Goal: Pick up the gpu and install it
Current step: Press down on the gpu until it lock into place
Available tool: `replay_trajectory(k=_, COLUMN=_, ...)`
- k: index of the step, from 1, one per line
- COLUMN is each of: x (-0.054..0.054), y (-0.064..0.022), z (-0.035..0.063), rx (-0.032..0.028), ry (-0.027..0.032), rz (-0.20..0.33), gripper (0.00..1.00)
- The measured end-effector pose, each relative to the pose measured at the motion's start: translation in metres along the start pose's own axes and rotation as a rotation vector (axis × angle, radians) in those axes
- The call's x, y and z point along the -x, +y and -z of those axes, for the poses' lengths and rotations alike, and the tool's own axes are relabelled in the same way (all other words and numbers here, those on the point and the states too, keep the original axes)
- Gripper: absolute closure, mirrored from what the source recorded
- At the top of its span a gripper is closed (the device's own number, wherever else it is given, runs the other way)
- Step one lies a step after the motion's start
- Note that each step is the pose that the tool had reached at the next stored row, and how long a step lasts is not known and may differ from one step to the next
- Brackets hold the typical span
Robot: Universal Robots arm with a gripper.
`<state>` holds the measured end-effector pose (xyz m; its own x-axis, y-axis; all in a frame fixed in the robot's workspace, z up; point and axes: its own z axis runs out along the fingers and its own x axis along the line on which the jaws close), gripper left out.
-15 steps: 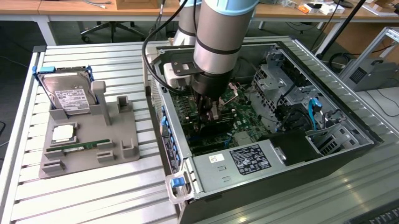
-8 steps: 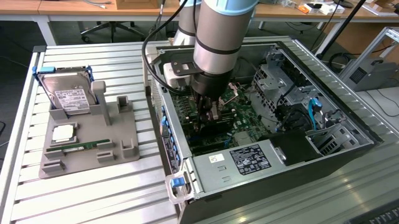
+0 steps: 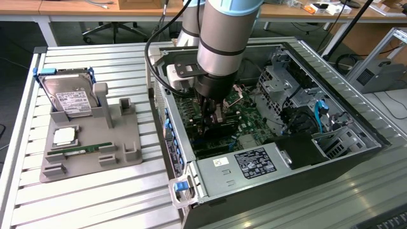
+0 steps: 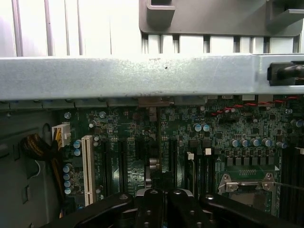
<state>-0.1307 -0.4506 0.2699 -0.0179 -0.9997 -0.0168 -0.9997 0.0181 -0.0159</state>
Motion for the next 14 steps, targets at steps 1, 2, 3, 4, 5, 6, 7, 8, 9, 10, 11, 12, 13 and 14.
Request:
replay_trajectory(k=1, x=0.0, y=0.0, z=0.0, rx=0.0, ry=0.0, rz=0.0, gripper=0.89)
replay_trajectory(k=2, x=0.0, y=0.0, z=0.0, rx=0.0, ry=-0.0001, rz=0.0, gripper=0.89)
replay_trajectory(k=3, x=0.0, y=0.0, z=0.0, rx=-0.0001, ry=-0.0001, rz=0.0, gripper=0.89)
replay_trajectory(k=4, x=0.0, y=0.0, z=0.0, rx=-0.0001, ry=-0.0001, rz=0.0, gripper=0.89)
replay_trajectory(k=5, x=0.0, y=-0.0003, z=0.0002, rx=-0.0001, ry=-0.0003, rz=0.0, gripper=0.89)
replay_trajectory(k=6, x=0.0, y=-0.0007, z=0.0011, rx=-0.0005, ry=-0.001, rz=0.0, gripper=0.89)
replay_trajectory(k=7, x=0.0, y=-0.0009, z=0.0022, rx=-0.001, ry=-0.0016, rz=0.0, gripper=0.89)
replay_trajectory(k=8, x=0.0, y=-0.001, z=0.0044, rx=-0.0002, ry=-0.0004, rz=0.0, gripper=0.89)
replay_trajectory(k=9, x=0.0, y=-0.001, z=0.0057, rx=-0.0001, ry=-0.0004, rz=0.0, gripper=0.89)
replay_trajectory(k=10, x=0.0, y=-0.0011, z=0.0077, rx=-0.0002, ry=-0.0003, rz=0.0, gripper=0.89)
replay_trajectory(k=11, x=0.0, y=-0.0012, z=0.009, rx=-0.0002, ry=-0.0002, rz=0.0, gripper=0.89)
replay_trajectory(k=12, x=0.0, y=-0.0015, z=0.0102, rx=-0.0001, ry=-0.0001, rz=0.0, gripper=0.89)
replay_trajectory(k=13, x=0.0, y=-0.0021, z=0.0109, rx=-0.0002, ry=-0.0003, rz=0.0, gripper=0.89)
replay_trajectory(k=14, x=0.0, y=-0.0027, z=0.0113, rx=-0.0002, ry=-0.0003, rz=0.0, gripper=0.89)
